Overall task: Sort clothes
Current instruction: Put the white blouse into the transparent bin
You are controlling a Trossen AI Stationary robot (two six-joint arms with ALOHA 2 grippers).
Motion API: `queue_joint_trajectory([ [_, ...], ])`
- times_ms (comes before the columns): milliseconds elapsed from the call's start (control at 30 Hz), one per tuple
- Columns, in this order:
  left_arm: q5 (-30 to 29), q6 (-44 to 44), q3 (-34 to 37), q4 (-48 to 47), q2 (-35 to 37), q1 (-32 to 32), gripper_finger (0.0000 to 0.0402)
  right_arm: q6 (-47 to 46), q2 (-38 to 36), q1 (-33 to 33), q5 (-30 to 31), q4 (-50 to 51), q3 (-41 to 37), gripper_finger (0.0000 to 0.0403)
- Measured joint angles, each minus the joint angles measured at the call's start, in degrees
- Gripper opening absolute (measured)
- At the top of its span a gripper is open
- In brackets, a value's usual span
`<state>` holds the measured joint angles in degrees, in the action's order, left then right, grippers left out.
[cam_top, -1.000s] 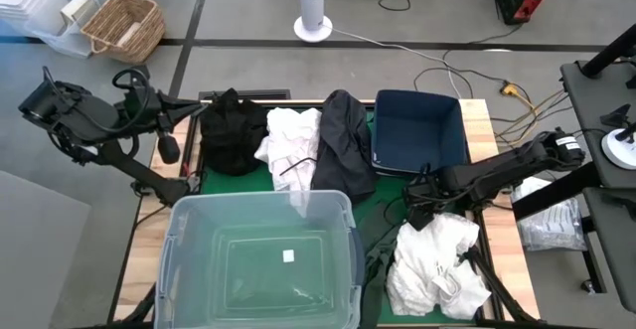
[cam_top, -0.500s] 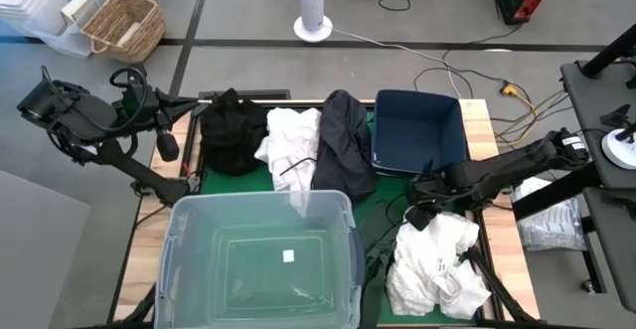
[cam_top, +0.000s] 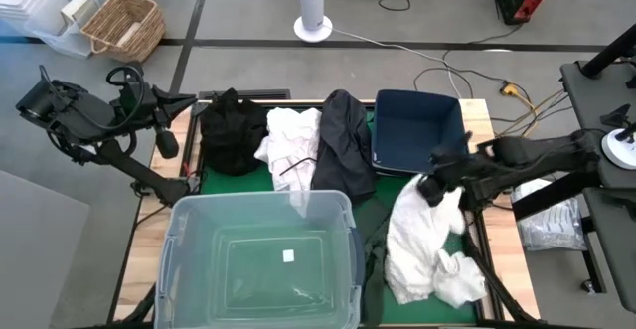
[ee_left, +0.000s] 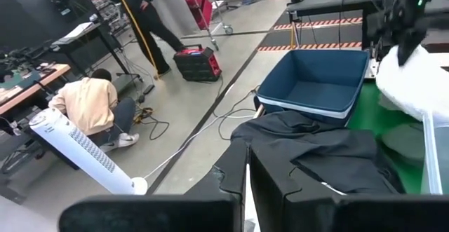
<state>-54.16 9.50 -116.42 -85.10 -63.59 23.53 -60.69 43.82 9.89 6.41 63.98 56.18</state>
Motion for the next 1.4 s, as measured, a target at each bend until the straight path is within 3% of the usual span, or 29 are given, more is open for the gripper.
queue_joint_trajectory([
  [400,-1.0,0.0,0.0,0.0,0.0,0.0,0.0000,7.9,-1.7,0.0,7.3,-2.1,14.0,0.0009],
  [567,-1.0,0.0,0.0,0.0,-0.4,0.0,0.0000,12.0,-1.7,0.0,7.4,-8.6,15.7,0.0009],
  [833,-0.9,0.0,0.0,0.1,-1.5,0.0,0.0000,22.0,-1.2,0.0,7.3,-27.2,15.8,0.0009],
  [1133,-1.0,0.0,0.0,0.7,-1.5,0.0,0.0000,39.2,1.2,0.0,6.8,-45.5,19.7,0.0009],
  [1400,-3.8,0.0,0.0,2.0,-1.0,0.0,0.0000,56.6,11.3,0.0,6.8,-51.2,32.3,0.0009],
])
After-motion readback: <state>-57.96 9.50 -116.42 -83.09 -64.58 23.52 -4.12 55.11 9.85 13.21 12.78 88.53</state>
